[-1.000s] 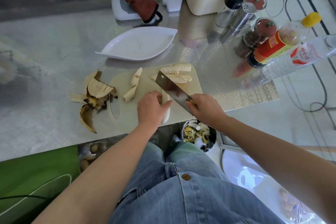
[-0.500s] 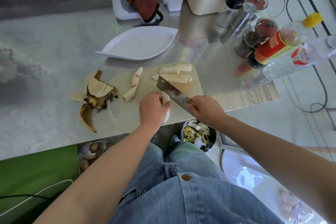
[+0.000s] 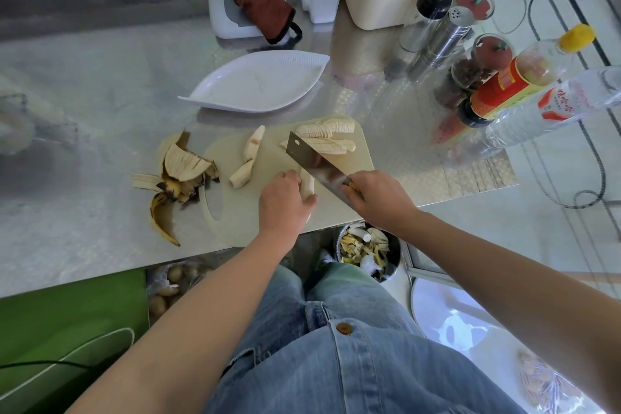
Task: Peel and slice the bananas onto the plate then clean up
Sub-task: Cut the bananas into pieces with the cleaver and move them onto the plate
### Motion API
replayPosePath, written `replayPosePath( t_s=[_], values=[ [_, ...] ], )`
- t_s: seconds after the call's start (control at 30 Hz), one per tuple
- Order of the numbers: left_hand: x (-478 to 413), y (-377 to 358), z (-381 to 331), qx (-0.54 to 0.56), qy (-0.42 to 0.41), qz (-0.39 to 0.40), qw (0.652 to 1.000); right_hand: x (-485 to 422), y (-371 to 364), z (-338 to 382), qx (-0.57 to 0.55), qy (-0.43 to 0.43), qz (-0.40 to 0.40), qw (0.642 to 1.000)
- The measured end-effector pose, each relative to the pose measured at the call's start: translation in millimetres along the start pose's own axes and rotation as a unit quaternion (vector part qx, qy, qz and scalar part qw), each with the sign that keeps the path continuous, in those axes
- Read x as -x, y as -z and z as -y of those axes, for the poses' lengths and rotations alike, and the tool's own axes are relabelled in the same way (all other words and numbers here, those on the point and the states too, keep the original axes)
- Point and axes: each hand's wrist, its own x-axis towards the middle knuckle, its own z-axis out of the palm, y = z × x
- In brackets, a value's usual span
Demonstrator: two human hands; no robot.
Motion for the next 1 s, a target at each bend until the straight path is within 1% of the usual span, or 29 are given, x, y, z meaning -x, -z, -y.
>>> replayPosePath(
  t_s=[0.3, 0.43, 0.57, 0.77, 1.0],
  values=[
    [0.8, -2.1, 0.4, 0.011, 0.013, 0.005, 1.000, 3.8, -2.9, 1.6, 0.015, -0.010, 0.036, 0.999],
    [1.5, -0.4, 0.5, 0.023, 0.013, 0.005, 1.000, 4.8, -0.3, 1.9, 0.015, -0.001, 0.023, 1.000],
    [2.2, 0.3, 1.2, 0.017, 0.009, 0.002, 1.000, 4.4, 3.3, 3.0, -0.015, -0.001, -0.010, 1.000],
    [2.4, 0.8, 1.1, 0.016, 0.010, 0.001, 1.000, 0.9, 1.3, 4.1, 0.013, 0.007, 0.000, 1.000],
    [2.4, 0.2, 1.7, 0.020, 0.013, -0.001, 1.000, 1.3, -2.2, 6.9, 0.020, -0.002, 0.009, 1.000]
  ],
)
